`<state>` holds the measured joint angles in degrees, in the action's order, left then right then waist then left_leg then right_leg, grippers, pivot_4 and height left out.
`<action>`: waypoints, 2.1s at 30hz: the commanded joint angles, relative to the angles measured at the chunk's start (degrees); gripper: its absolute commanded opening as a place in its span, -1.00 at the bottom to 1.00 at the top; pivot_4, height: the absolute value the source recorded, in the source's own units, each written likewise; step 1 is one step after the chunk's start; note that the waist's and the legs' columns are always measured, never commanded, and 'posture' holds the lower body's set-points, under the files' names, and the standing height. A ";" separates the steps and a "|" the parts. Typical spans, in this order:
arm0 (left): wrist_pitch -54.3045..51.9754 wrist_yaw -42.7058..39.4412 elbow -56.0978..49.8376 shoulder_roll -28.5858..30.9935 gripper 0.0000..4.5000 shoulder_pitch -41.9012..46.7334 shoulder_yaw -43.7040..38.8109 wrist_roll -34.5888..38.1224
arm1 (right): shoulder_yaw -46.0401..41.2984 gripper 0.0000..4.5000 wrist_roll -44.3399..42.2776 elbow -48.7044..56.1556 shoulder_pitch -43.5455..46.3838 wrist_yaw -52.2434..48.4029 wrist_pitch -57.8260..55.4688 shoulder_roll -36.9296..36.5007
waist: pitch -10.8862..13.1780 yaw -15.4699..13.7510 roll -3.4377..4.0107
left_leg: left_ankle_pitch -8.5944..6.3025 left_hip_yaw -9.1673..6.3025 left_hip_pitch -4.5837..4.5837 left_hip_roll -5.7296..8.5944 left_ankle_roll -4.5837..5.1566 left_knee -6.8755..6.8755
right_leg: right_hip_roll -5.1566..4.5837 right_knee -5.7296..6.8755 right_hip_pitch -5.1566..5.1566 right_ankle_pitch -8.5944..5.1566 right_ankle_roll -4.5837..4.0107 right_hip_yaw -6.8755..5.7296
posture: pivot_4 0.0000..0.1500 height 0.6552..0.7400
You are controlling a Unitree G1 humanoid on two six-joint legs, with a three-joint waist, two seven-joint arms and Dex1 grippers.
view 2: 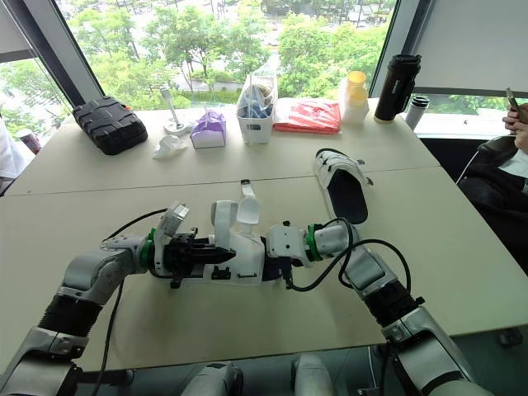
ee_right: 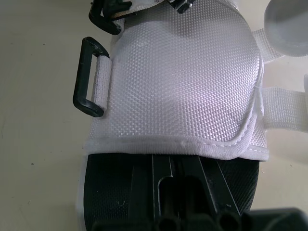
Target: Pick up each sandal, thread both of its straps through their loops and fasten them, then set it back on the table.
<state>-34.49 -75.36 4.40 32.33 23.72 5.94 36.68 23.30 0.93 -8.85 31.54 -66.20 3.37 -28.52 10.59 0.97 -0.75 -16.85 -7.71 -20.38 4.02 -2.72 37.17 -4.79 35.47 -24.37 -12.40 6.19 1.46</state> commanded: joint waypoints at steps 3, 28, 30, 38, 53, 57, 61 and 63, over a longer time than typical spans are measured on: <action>1.49 -0.35 -0.80 -0.14 -0.98 -0.01 -1.74 0.07 | -0.19 -1.00 0.81 0.72 -0.97 0.37 -1.03 -0.87 | 0.00 0.00 0.00 | 0.00 -0.02 0.00 0.00 0.00 0.00 | 0.00 0.00 0.00 0.00 0.00 0.00 | 1.00 1.00; 25.01 -1.66 -6.80 0.19 -0.98 -9.21 -1.18 -7.97 | -0.17 -1.00 0.67 1.22 -1.43 0.44 -1.35 -1.10 | 0.00 -0.04 0.00 | 0.00 -0.07 0.00 -0.02 0.00 -0.06 | -0.02 -0.08 0.00 0.00 -0.01 0.00 | 1.00 1.00; 27.18 -1.58 -7.04 0.13 -0.98 -9.41 -1.40 -8.26 | -0.18 -1.00 0.62 1.36 -1.48 0.42 -1.43 -1.15 | 0.00 -0.02 0.00 | 0.00 -0.06 0.00 -0.02 0.01 -0.06 | -0.02 -0.08 0.00 0.00 -0.01 0.00 | 1.00 1.00; 35.93 -3.27 -7.18 0.48 -0.98 -9.07 -1.34 -10.54 | -0.11 -1.00 0.67 1.29 -1.40 0.36 -1.40 -1.15 | 0.00 -0.02 0.01 | -0.01 -0.02 -0.01 -0.02 0.01 -0.06 | -0.01 -0.08 0.00 0.00 -0.01 0.00 | 1.00 1.00; 38.42 -4.04 -3.84 2.08 -0.98 -12.16 -0.93 -12.38 | -0.03 -1.00 0.82 1.27 -1.54 0.58 -1.29 -1.06 | 0.00 0.06 0.01 | -0.01 -0.01 0.00 -0.02 0.02 -0.06 | 0.00 -0.09 0.00 0.00 0.00 -0.01 | 1.00 1.00; 34.02 -2.85 -3.34 2.75 -0.98 -12.23 -1.68 -10.93 | 0.04 -1.00 0.85 1.26 -1.58 0.59 -1.27 -1.01 | 0.00 0.05 0.01 | -0.01 -0.03 0.00 -0.03 0.02 -0.08 | 0.01 -0.08 0.00 0.00 0.00 -0.01 | 1.00 1.00; 28.30 -0.59 -3.44 3.10 -0.98 -12.48 -1.66 -9.66 | 0.15 -1.00 0.94 1.17 -1.53 0.59 -1.08 -0.94 | 0.00 0.14 0.02 | -0.01 -0.05 0.01 -0.04 0.02 -0.08 | 0.02 -0.08 0.00 -0.01 0.00 -0.01 | 1.00 1.00; 25.68 0.99 -3.49 2.78 -0.98 -12.65 -1.92 -8.90 | 0.17 -1.00 0.91 1.28 -1.54 0.59 -1.09 -0.90 | 0.00 0.14 0.02 | -0.01 -0.06 0.02 -0.05 0.02 -0.08 | 0.02 -0.08 0.00 -0.01 0.00 -0.01 | 1.00 1.00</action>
<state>-6.13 -76.10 -0.16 34.08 12.01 5.83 28.15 23.31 0.93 -7.54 30.76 -65.58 2.79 -28.68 10.59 1.10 -0.73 -16.86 -7.78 -20.36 3.97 -2.70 37.09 -4.77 35.40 -24.37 -12.40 6.19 1.45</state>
